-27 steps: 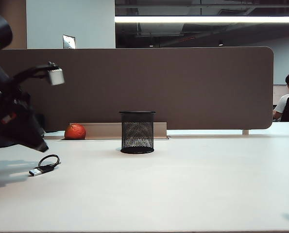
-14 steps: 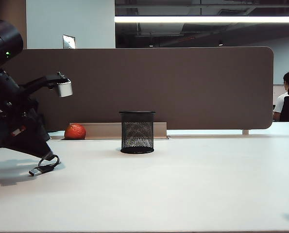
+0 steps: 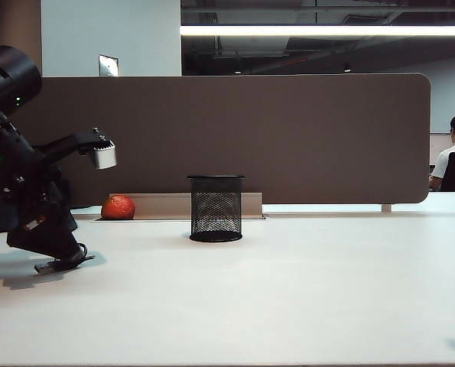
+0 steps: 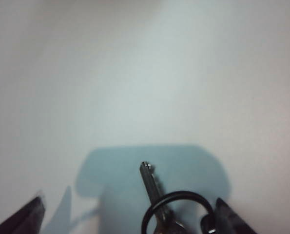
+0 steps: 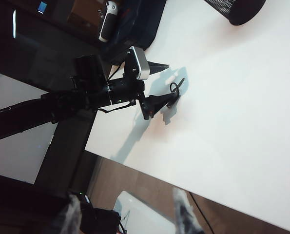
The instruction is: Pick up a bunch of keys from the table, then put them into the black basket.
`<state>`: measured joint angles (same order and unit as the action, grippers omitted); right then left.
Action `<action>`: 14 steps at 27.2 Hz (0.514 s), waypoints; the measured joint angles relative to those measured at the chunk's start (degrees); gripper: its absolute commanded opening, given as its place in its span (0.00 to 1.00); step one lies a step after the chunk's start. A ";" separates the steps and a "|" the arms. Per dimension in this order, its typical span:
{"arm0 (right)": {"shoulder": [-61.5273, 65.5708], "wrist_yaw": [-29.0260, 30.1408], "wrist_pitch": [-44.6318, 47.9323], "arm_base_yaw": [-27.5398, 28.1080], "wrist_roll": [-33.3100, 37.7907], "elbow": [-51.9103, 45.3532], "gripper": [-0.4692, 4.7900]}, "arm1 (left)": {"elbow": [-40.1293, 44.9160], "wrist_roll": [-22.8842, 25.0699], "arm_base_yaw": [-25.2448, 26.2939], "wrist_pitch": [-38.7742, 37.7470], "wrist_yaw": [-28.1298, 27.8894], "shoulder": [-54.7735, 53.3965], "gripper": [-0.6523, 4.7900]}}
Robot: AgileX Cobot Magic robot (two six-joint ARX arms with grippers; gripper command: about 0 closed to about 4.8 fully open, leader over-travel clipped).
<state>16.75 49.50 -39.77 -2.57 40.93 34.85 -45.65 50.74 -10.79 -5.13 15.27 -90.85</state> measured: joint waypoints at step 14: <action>0.00 0.20 -0.02 0.00 0.00 0.00 0.56 | -3.56 -0.17 0.02 -2.60 -2.64 0.00 1.00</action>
<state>16.75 49.69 -39.79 -2.57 40.93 34.85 -49.21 50.57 -10.76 -7.73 12.62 -90.85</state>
